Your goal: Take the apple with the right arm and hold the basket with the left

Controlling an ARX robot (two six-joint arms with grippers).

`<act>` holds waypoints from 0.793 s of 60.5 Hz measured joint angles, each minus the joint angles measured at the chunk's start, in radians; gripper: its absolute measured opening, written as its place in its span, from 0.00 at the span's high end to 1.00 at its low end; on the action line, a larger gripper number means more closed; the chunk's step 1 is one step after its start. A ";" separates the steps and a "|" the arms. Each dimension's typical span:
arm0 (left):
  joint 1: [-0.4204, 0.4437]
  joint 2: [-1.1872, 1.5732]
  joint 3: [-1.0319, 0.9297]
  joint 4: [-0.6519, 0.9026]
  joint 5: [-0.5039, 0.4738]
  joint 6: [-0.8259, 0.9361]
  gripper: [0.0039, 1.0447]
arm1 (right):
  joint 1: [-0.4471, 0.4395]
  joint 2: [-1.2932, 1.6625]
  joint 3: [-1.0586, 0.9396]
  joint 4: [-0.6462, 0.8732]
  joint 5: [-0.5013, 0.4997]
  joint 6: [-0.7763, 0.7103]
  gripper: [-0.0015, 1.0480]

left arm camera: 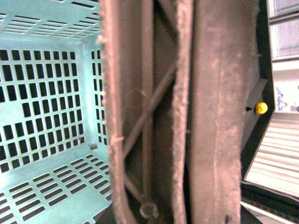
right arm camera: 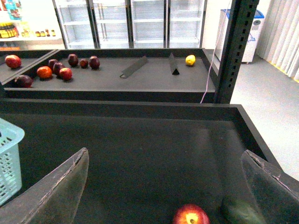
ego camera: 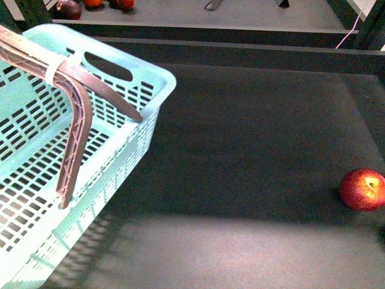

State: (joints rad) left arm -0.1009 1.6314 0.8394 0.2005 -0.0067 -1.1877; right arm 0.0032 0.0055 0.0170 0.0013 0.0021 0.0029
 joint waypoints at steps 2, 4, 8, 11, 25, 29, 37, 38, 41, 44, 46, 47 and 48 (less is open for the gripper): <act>-0.029 -0.019 0.011 -0.017 0.000 0.009 0.86 | 0.000 0.000 0.000 0.000 0.000 0.000 0.08; -0.064 -0.033 0.027 -0.024 0.002 0.014 0.86 | 0.000 0.000 0.000 0.000 0.000 0.000 0.08; -0.139 -0.043 0.071 -0.047 0.005 0.021 0.86 | 0.000 0.000 0.000 0.000 0.000 0.000 0.08; -0.203 -0.044 0.109 -0.068 0.007 0.021 0.86 | 0.000 0.000 0.000 0.000 0.000 0.000 0.08; -0.391 -0.040 0.221 -0.136 0.009 0.031 0.86 | 0.000 0.000 0.000 0.000 0.000 0.000 0.08; -0.435 -0.038 0.247 -0.143 0.009 0.040 0.86 | 0.000 0.000 0.000 0.000 0.000 0.000 0.08; -0.504 -0.024 0.299 -0.161 0.008 0.066 0.86 | 0.000 0.000 0.000 0.000 0.000 0.000 0.08; -0.508 -0.023 0.303 -0.163 0.008 0.069 0.86 | 0.000 0.000 0.000 0.000 0.000 0.000 0.08; -0.526 -0.020 0.314 -0.167 0.009 0.076 0.86 | 0.000 0.000 0.000 0.000 0.000 0.000 0.08; -0.546 -0.014 0.330 -0.173 0.011 0.084 0.86 | 0.000 0.000 0.000 0.000 0.000 0.000 0.08; -0.556 -0.011 0.337 -0.174 0.013 0.089 0.86 | 0.000 0.000 0.000 0.000 0.000 0.000 0.08; -0.559 -0.010 0.339 -0.174 0.014 0.091 0.86 | 0.000 0.000 0.000 0.000 0.000 0.000 0.08; -0.565 -0.009 0.342 -0.175 0.014 0.095 0.86 | 0.000 0.000 0.000 0.000 0.000 0.000 0.08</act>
State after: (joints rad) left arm -0.6659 1.6226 1.1816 0.0254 0.0074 -1.0931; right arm 0.0032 0.0055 0.0170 0.0013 0.0021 0.0025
